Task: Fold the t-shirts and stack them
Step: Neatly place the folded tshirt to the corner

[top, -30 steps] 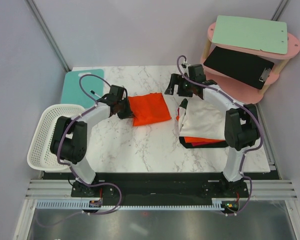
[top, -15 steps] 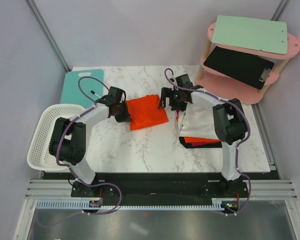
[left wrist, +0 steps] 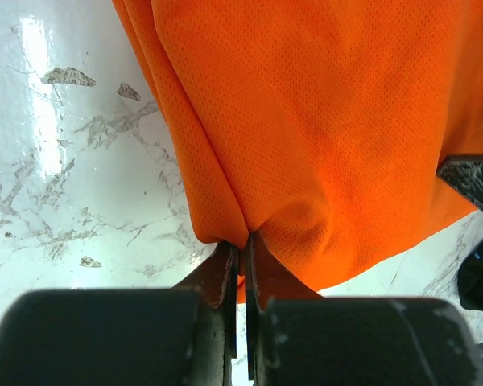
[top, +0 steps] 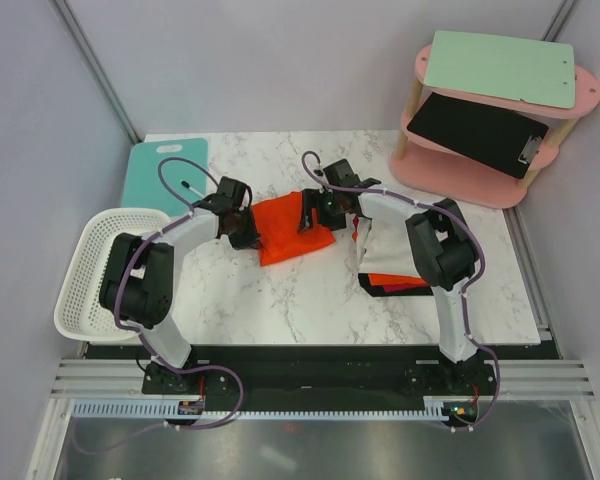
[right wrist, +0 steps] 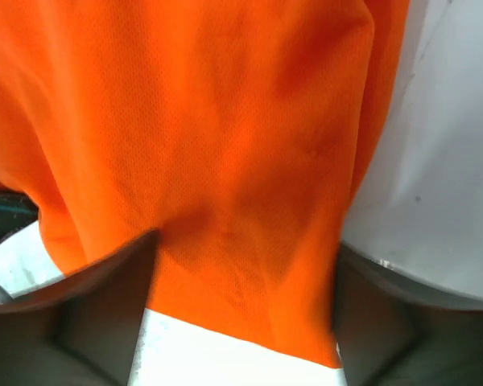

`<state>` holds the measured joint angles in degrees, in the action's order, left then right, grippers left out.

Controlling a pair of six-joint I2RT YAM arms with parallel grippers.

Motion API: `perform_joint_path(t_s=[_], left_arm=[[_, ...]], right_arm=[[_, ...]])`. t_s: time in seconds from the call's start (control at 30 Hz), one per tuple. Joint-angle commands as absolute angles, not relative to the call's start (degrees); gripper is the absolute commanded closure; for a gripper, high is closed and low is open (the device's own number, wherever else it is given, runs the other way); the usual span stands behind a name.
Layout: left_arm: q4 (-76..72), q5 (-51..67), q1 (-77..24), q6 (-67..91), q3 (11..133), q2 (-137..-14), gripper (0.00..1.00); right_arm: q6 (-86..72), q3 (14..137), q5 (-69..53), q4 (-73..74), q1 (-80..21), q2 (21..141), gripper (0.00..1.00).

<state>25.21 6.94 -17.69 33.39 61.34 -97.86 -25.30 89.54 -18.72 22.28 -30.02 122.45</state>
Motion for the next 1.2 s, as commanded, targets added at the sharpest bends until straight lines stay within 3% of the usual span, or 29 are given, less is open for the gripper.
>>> perform_joint_path(t_s=[0.0, 0.03, 0.07, 0.13, 0.2, 0.23, 0.43, 0.7, 0.93, 1.17], left_arm=[[25.22, 6.15, -17.49, 31.82, 60.56, -97.74, 0.98], [25.22, 6.41, -17.49, 31.64, 60.03, -97.56, 0.97], [25.22, 6.24, -17.49, 31.55, 59.68, -97.3, 0.92], [26.54, 5.63, -17.49, 31.29, 58.81, -95.89, 0.52], [28.46, 3.0, -17.49, 31.29, 58.54, -94.32, 0.19], [30.65, 1.6, -17.49, 31.29, 58.54, -93.61, 0.12], [32.52, -3.25, -17.32, 31.64, 57.3, -90.44, 0.08], [31.82, -3.87, -17.31, 31.73, 56.87, -95.44, 0.08], [30.23, -4.3, -17.31, 31.55, 54.67, -96.59, 0.08], [29.53, -4.04, -17.31, 31.46, 54.41, -97.82, 0.08]], right_arm=[[-26.37, 89.38, -18.02, 24.7, -31.64, 127.09, 0.36], [-26.37, 89.12, -18.02, 24.61, -31.81, 127.0, 0.68], [-26.63, 88.95, -16.71, 24.7, -31.9, 126.74, 0.82], [-26.02, 88.25, -14.95, 24.61, -31.82, 125.34, 0.96], [-24.97, 87.54, -12.24, 24.7, -31.82, 122.54, 0.98], [-24.35, 86.93, -11.69, 24.7, -31.99, 121.3, 0.99], [-20.92, 85.69, -5.8, 25.31, -32.26, 110.49, 1.0], [-19.77, 85.17, -3.26, 29.0, -32.26, 98.71, 1.0], [-21.0, 82.35, 7.99, 36.46, -31.91, 86.34, 1.0], [-23.11, 72.96, 14.59, 41.75, -27.97, 71.65, 1.0]])
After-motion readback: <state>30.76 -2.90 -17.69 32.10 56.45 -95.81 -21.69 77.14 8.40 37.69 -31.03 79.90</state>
